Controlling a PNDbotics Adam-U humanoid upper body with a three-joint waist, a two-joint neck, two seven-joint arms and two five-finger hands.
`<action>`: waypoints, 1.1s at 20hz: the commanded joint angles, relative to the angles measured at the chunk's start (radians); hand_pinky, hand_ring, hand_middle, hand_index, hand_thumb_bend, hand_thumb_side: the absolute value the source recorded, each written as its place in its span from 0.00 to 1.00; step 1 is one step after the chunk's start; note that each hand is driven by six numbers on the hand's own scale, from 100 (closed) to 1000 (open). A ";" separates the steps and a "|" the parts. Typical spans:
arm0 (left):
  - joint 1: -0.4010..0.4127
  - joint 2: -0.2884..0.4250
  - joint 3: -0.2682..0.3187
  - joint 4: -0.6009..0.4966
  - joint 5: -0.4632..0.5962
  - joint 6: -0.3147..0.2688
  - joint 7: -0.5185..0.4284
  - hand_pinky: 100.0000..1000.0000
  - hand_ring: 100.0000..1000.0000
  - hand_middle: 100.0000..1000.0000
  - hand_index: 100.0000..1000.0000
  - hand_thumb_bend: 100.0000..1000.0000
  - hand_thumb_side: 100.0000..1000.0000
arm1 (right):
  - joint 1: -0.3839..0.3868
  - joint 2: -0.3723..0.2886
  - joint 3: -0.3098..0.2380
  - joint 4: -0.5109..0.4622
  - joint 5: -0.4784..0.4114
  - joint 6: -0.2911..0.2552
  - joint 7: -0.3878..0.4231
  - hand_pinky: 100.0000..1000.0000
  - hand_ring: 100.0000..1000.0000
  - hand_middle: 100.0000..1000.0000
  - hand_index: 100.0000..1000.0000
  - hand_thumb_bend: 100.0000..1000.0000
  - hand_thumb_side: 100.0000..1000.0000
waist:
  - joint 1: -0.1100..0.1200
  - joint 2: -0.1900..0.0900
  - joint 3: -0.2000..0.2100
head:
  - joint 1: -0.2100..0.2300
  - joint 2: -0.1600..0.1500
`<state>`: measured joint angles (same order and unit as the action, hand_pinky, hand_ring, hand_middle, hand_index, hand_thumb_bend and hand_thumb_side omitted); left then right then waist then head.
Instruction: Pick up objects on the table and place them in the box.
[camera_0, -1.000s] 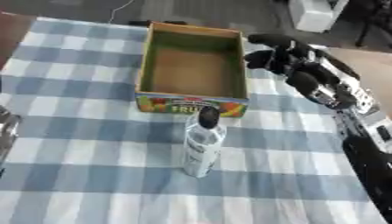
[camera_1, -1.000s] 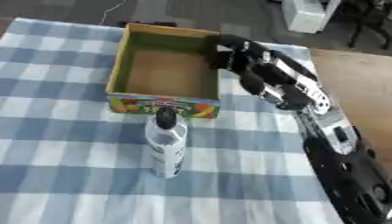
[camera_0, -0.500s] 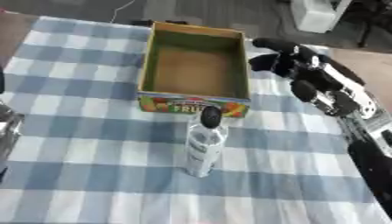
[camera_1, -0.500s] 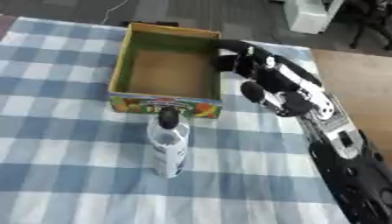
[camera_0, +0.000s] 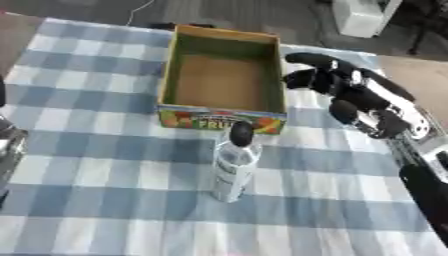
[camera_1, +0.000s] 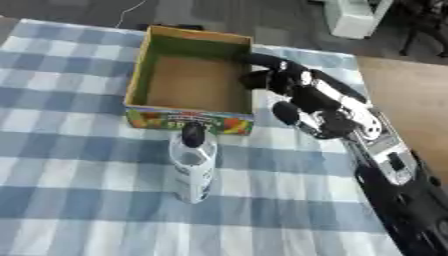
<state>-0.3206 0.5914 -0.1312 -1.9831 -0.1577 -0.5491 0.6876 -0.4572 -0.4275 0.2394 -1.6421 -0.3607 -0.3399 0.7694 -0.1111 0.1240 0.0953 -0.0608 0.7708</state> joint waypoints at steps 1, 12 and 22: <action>-0.011 0.025 0.004 -0.017 0.004 -0.031 0.027 0.44 0.54 0.61 0.71 0.00 0.80 | -0.009 -0.022 0.001 -0.011 0.009 -0.147 0.138 0.91 0.89 1.00 1.00 0.25 0.53 | 0.006 -0.016 0.002 | 0.005 -0.001; -0.014 0.024 0.001 -0.017 0.007 -0.031 0.021 0.44 0.54 0.61 0.71 0.00 0.80 | -0.040 -0.012 0.086 0.008 0.081 -0.210 0.138 0.91 0.88 1.00 1.00 0.23 0.57 | 0.005 -0.016 0.008 | -0.017 -0.001; -0.018 0.024 0.000 -0.017 0.009 -0.031 0.018 0.44 0.54 0.61 0.71 0.00 0.80 | -0.051 0.012 0.130 0.023 0.114 -0.225 0.138 0.91 0.89 1.00 1.00 0.22 0.58 | 0.004 -0.017 0.011 | -0.018 -0.001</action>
<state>-0.3233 0.5914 -0.1319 -1.9831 -0.1533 -0.5537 0.6830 -0.4939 -0.4074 0.3704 -1.6112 -0.2528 -0.3796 0.7298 -0.1130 0.1228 0.1065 -0.0709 0.7708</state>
